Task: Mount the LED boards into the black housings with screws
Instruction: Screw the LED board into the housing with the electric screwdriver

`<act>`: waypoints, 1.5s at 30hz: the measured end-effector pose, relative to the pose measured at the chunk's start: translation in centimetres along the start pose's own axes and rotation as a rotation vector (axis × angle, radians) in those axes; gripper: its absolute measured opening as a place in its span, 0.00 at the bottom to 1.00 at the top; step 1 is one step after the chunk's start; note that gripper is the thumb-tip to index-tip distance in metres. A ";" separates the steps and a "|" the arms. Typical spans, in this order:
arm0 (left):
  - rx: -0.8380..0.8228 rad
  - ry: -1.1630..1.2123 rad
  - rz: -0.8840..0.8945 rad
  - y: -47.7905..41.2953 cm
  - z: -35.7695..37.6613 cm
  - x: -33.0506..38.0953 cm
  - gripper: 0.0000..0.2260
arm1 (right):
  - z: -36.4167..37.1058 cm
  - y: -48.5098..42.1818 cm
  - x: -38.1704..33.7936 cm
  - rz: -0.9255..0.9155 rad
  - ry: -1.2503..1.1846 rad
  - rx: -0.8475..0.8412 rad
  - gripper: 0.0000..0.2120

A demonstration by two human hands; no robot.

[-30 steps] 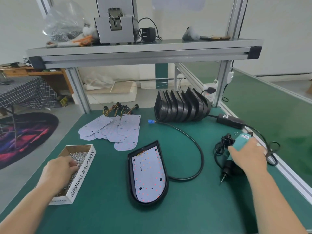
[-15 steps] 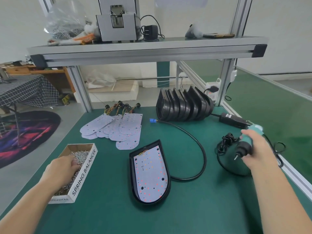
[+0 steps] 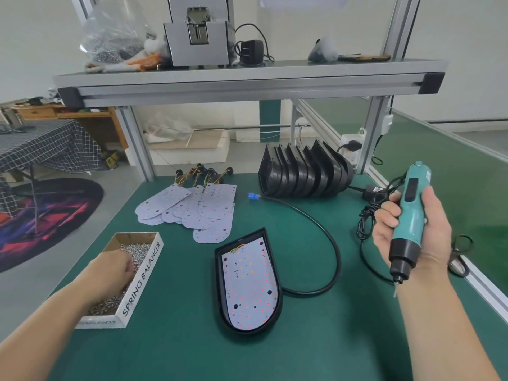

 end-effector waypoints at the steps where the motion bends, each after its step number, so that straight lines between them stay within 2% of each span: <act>1: -0.027 -0.036 0.008 -0.1 0.2 0.0 0.08 | 0.2 0.0 0.3 0.003 -0.006 -0.002 0.19; 6: -0.089 -0.125 0.072 0.1 1.3 0.2 0.10 | 0.7 0.1 1.1 0.025 -0.055 -0.055 0.19; 8: -0.017 -0.033 0.049 0.4 0.8 0.0 0.10 | 0.8 0.1 1.1 0.028 -0.057 -0.066 0.19; 10: 0.148 0.270 -0.032 1.0 -0.6 -1.0 0.10 | 0.9 0.1 1.1 0.027 -0.061 -0.079 0.18; 12: 0.300 0.839 -0.170 1.7 -0.5 -2.4 0.09 | 0.9 0.2 1.1 0.026 -0.066 -0.091 0.18; 14: 0.368 1.372 -0.305 2.1 0.9 -2.7 0.08 | 1.0 0.3 1.2 0.024 -0.064 -0.090 0.18; 15: 0.371 1.494 -0.336 2.3 1.5 -2.5 0.06 | 1.1 0.3 1.3 0.025 -0.060 -0.085 0.18; 17: 0.327 1.408 -0.340 2.4 2.3 -2.6 0.04 | 1.2 0.3 1.5 0.033 -0.053 -0.077 0.18; 20: 0.281 0.890 -0.272 2.0 2.0 -3.1 0.08 | 1.4 0.3 1.7 0.038 -0.046 -0.072 0.18; 23: 0.175 0.349 -0.108 1.0 0.9 -1.1 0.09 | 1.6 0.4 1.6 0.032 -0.046 -0.072 0.18; 26: 0.067 0.060 -0.037 0.3 0.9 -0.1 0.07 | 1.7 0.3 1.7 0.033 -0.042 -0.073 0.18; 29: 0.059 -0.045 0.028 -0.1 0.7 -0.8 0.08 | 1.6 0.3 1.7 0.034 -0.043 -0.067 0.18; 32: 0.226 0.077 -0.003 0.8 -0.3 -2.1 0.12 | 1.5 0.3 1.6 0.034 -0.047 -0.044 0.18; 34: 0.368 0.212 -0.057 1.8 -1.3 -2.8 0.11 | 1.3 0.2 1.5 0.030 -0.032 -0.001 0.18; 36: 0.497 0.476 -0.154 2.8 -1.9 -3.5 0.09 | 1.3 0.1 1.5 0.028 -0.013 0.041 0.17; 39: 0.597 1.237 -0.280 3.5 -1.3 -1.4 0.07 | 2.0 -0.2 1.8 -0.002 -0.011 0.063 0.14; 41: 0.536 1.761 -0.234 3.1 -1.1 4.0 0.08 | 3.1 -0.5 2.2 -0.029 -0.037 0.039 0.09; 42: 0.469 1.936 -0.223 3.0 -1.0 7.0 0.07 | 3.9 -0.7 2.4 -0.034 -0.057 0.011 0.07; 44: 0.272 2.154 -0.244 3.1 -0.1 12.8 0.02 | 5.6 -1.1 3.1 -0.017 -0.099 -0.060 0.05; 45: 0.173 2.230 -0.250 3.2 0.3 15.3 0.02 | 6.5 -1.2 3.5 -0.005 -0.106 -0.090 0.05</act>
Point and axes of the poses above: each hand's wrist, its own y-axis away from the middle knuckle, its own z-axis out of the palm, x = y × z, the point moved 10 cm from there along -y, towards the middle knuckle, and after that the axes turned 15 degrees about z, right-handed, at the moved point
